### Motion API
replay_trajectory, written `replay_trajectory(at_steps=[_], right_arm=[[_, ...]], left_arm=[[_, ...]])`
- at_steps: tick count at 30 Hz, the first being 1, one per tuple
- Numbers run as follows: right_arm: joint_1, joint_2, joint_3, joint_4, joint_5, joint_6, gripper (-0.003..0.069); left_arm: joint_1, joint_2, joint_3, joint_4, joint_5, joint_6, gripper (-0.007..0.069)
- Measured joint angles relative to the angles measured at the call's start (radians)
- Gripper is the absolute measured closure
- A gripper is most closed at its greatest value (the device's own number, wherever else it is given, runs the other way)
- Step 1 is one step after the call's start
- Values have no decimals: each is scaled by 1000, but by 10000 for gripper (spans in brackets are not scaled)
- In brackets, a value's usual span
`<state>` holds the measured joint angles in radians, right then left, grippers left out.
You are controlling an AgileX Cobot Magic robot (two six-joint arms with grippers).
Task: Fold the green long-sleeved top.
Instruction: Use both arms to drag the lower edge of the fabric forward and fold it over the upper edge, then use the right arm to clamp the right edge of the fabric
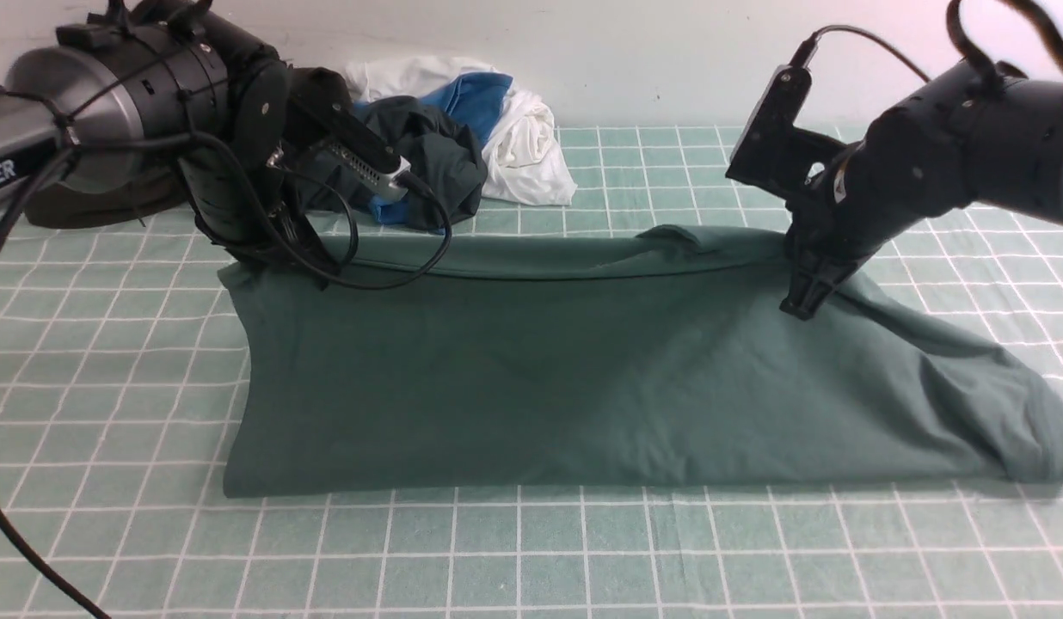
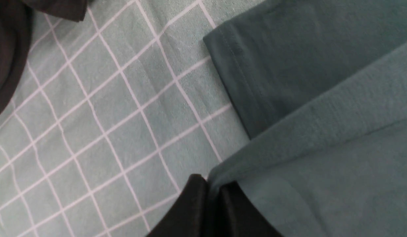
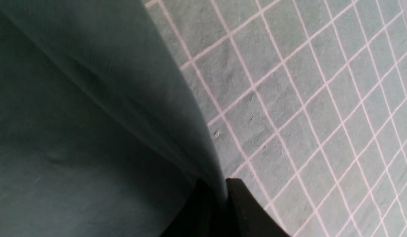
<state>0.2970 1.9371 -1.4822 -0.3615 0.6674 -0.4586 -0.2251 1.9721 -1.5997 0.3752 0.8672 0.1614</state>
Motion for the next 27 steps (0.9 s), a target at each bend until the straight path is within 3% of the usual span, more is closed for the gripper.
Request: replay_trajectory(at_steps=[8, 13, 18, 22, 27], right_arm=[[-51, 123, -81, -4, -107, 122, 421], [-70, 136, -137, -11, -54, 341, 264], [-78, 89, -193, -17, 157, 503, 233], [-110, 22, -190, 5, 266, 545, 234], [-223, -98, -25, 122, 285, 553, 234]], left_arm=[[42, 111, -26, 8, -139, -62, 505], [65, 156, -74, 19, -190, -127, 302], [67, 150, -179, 14, -78, -161, 179], [56, 113, -236, -20, 21, -161, 172], [30, 49, -247, -83, 99, -155, 259]])
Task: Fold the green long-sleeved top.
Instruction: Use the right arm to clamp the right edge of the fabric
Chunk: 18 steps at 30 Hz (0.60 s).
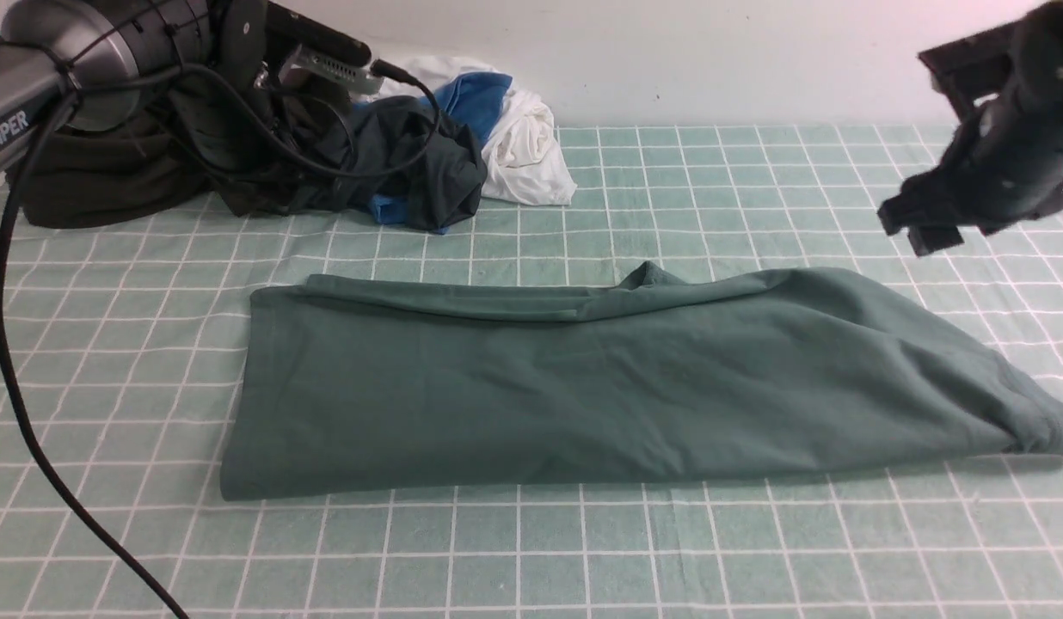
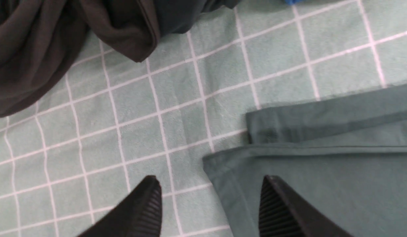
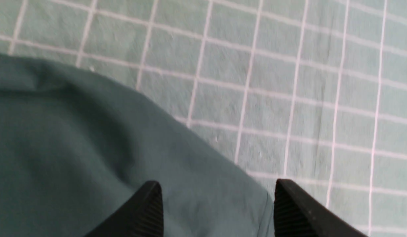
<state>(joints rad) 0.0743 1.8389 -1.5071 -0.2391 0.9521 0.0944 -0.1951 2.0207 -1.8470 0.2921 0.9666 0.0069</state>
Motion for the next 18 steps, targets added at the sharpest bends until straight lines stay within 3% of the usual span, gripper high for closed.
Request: replay_trajectory(at_steps=[2, 5, 9, 18], right_arm=[[-38, -27, 69, 35, -23, 2, 234], [-149, -46, 220, 97, -92, 4, 234], [-240, 5, 273, 125, -123, 11, 227], [-263, 122, 270, 156, -151, -17, 201]], left_arm=[[-8, -6, 0, -21, 13, 15, 308], [-18, -6, 0, -91, 40, 74, 444], [-18, -6, 0, -196, 56, 167, 575], [-21, -6, 0, -304, 67, 258, 628]])
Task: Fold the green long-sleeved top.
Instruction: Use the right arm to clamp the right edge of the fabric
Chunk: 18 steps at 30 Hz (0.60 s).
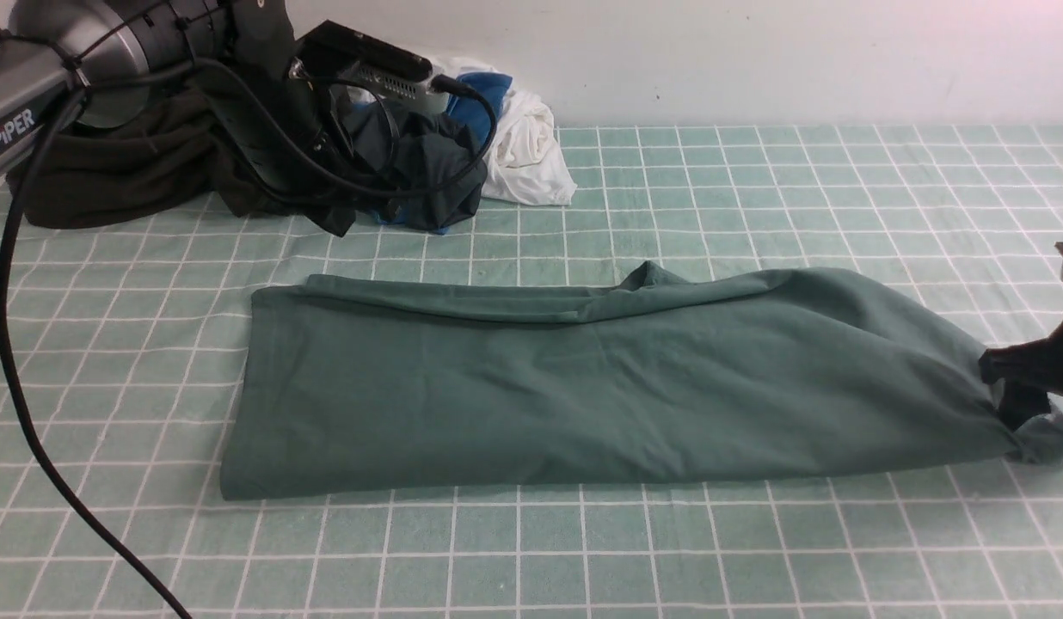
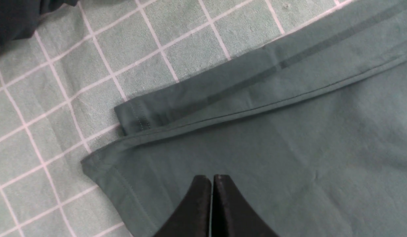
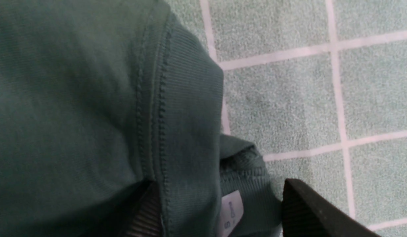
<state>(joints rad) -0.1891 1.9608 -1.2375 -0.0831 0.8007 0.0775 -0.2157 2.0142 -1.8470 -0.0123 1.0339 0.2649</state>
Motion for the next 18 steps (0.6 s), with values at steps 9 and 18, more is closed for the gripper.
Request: replay_trajectory(at_steps=[9, 18], right_arm=[[7, 4, -6, 34, 4, -104, 561], [-25, -140, 9, -279, 86, 67, 612]], left_arm=[[0, 0, 0, 0, 23, 37, 628], [0, -112, 0, 85, 78, 44, 627]])
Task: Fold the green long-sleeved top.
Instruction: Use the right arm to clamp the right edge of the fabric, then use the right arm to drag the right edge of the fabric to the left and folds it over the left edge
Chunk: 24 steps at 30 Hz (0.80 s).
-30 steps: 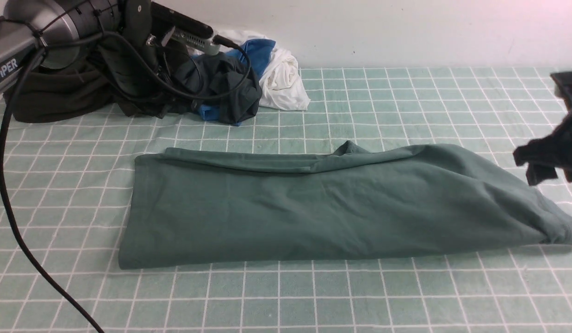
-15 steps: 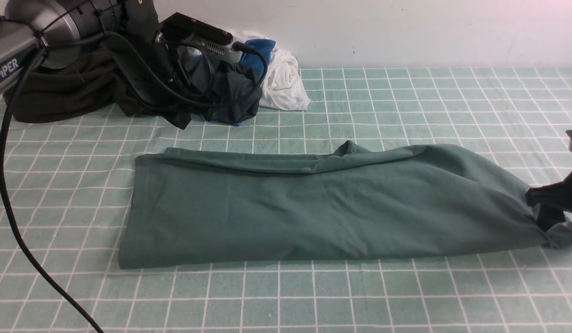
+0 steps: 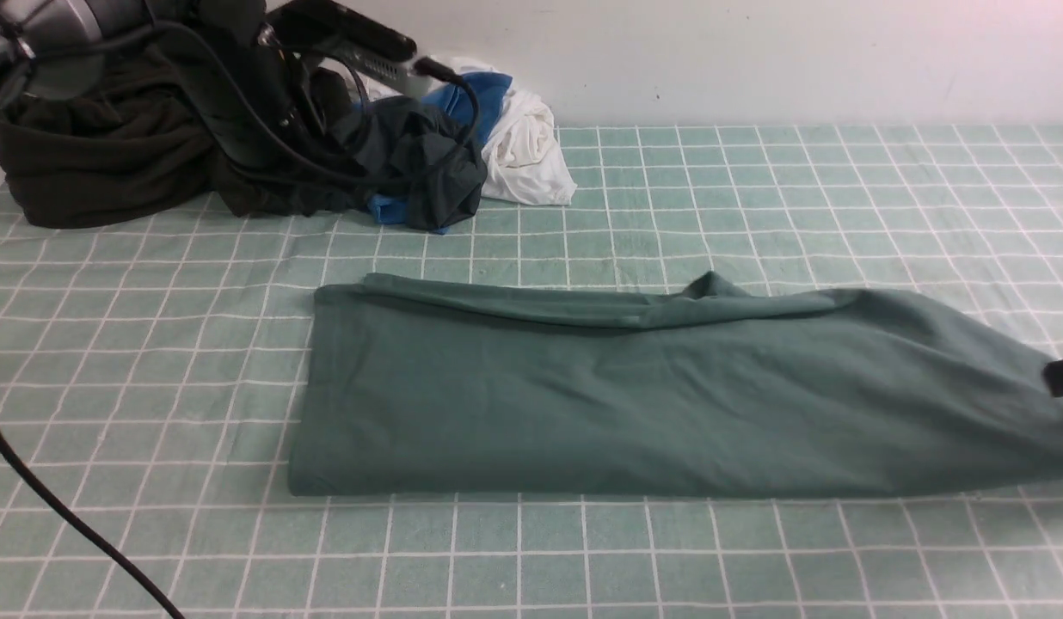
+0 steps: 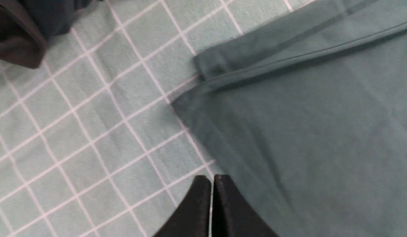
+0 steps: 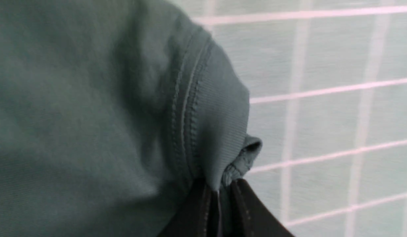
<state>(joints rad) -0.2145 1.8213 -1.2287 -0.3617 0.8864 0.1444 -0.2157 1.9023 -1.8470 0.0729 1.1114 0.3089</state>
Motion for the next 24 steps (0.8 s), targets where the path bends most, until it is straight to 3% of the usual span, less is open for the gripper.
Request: replay_trajectory(at_steps=[2, 6, 8, 10, 11, 13, 16, 24], right_arm=[[3, -55, -4, -6, 1, 12, 612], [113, -233, -79, 124, 4, -58, 612], [207, -267, -127, 208, 4, -125, 612], [366, -266, -203, 372, -16, -223, 612], [378, -263, -208, 385, -16, -231, 612], [526, -212, -265, 534, -46, -327, 612], [676, -95, -334, 658, -78, -403, 612], [900, 255, -566, 770, -188, -424, 612]], left_arm=[[0, -28, 0, 12, 8, -3, 627], [0, -134, 0, 28, 52, -24, 627], [0, -180, 0, 28, 79, -35, 627], [0, -233, 0, 30, 107, -42, 627], [0, -237, 0, 31, 112, -42, 627], [0, -284, 0, 67, 132, -48, 627], [0, -336, 0, 112, 143, -69, 627], [0, -517, 2, 153, 149, -121, 627]])
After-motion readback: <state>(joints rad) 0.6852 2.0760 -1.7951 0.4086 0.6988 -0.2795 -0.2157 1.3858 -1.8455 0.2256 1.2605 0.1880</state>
